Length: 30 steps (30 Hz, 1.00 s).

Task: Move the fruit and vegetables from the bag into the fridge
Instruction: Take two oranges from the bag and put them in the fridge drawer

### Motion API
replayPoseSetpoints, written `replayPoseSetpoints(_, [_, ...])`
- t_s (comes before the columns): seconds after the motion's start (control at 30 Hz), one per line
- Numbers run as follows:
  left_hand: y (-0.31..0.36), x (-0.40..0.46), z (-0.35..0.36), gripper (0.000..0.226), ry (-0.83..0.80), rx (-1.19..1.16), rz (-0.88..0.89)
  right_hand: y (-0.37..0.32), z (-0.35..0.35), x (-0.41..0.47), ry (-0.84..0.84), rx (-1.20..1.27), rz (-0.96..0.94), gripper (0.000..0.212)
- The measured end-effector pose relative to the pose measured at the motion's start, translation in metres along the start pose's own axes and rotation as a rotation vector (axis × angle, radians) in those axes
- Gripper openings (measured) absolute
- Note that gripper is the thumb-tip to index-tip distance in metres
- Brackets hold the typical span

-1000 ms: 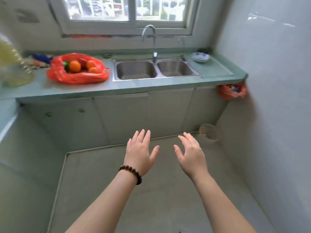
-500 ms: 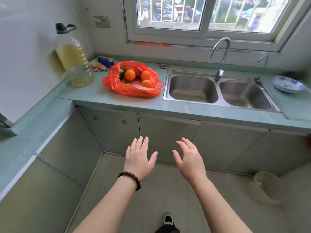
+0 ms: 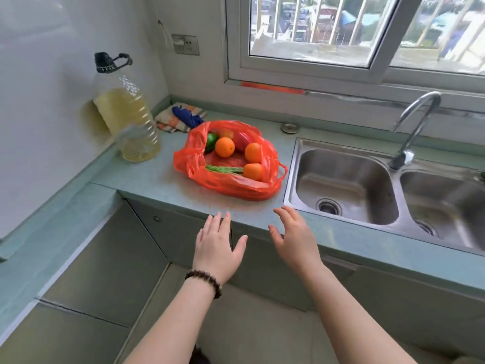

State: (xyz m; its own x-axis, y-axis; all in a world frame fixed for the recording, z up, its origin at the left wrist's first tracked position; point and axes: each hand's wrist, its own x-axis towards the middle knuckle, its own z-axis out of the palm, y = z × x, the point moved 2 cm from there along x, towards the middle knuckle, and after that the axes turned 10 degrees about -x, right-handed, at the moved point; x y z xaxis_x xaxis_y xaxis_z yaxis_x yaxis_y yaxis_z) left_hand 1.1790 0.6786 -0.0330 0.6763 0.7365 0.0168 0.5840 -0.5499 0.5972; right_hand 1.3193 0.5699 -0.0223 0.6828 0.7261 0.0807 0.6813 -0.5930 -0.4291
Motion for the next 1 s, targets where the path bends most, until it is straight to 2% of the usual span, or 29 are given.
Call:
replayPoseSetpoints(0.17, [-0.035,0.089,-0.006,0.069,-0.038,-0.036,0.022,-0.016,0.033,0.076,0.016,-0.005,0.024,0.044])
replayPoseSetpoints(0.4, [-0.081,0.235,-0.023,0.069,-0.160,-0.005,0.165,-0.053,0.078,0.187,0.060,0.027,0.217,0.043])
replayPoseSetpoints(0.57, [-0.093,0.322,-0.034,0.068,-0.174,0.020,0.268,-0.073,0.090,0.254,0.071,0.007,0.264,0.045])
replayPoseSetpoints(0.73, [-0.093,0.386,-0.023,0.071,-0.219,0.112,0.394,-0.062,0.091,0.309,0.091,-0.097,0.264,0.049])
replayPoseSetpoints(0.83, [-0.091,0.412,-0.010,0.075,-0.251,0.149,0.420,-0.047,0.095,0.336,0.054,-0.192,0.239,0.056])
replayPoseSetpoints(1.0, [-0.094,0.430,0.012,0.088,-0.339,0.204,0.390,-0.028,0.111,0.359,-0.117,-0.300,0.277,0.079])
